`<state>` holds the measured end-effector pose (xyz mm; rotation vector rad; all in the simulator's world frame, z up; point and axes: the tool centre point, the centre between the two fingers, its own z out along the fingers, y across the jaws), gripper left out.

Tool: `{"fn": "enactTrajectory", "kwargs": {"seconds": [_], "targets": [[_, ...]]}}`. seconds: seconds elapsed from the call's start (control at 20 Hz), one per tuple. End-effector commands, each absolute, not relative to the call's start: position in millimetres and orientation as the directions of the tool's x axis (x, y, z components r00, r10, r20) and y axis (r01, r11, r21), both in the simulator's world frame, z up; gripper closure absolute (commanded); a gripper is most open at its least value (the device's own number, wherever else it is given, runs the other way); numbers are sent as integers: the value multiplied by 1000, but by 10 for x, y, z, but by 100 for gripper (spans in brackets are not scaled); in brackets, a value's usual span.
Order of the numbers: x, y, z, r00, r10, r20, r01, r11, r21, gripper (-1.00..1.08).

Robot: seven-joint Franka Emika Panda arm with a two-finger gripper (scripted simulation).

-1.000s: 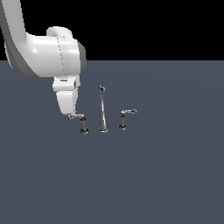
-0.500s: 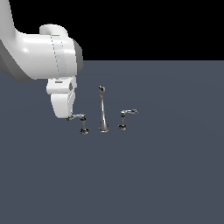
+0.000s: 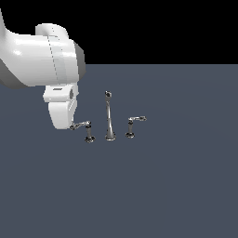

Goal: Turn on the faucet by rotating a designated handle.

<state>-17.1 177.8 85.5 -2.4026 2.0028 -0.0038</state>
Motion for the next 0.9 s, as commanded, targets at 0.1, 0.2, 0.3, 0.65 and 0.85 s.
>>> {"fn": "enactTrajectory", "kwargs": {"seconds": [0.1, 0.2, 0.3, 0.65, 0.85], "targets": [[-321, 1667, 854, 175, -985, -2, -985, -175, -4, 108], [-381, 1637, 855, 175, -985, -1, -985, -175, -3, 108], [-443, 1606, 858, 175, -985, -1, -985, -175, -3, 108], [-562, 1592, 854, 186, -982, -4, -982, -186, -2, 108], [-607, 1408, 854, 182, -983, -3, -983, -182, -2, 108]]}}
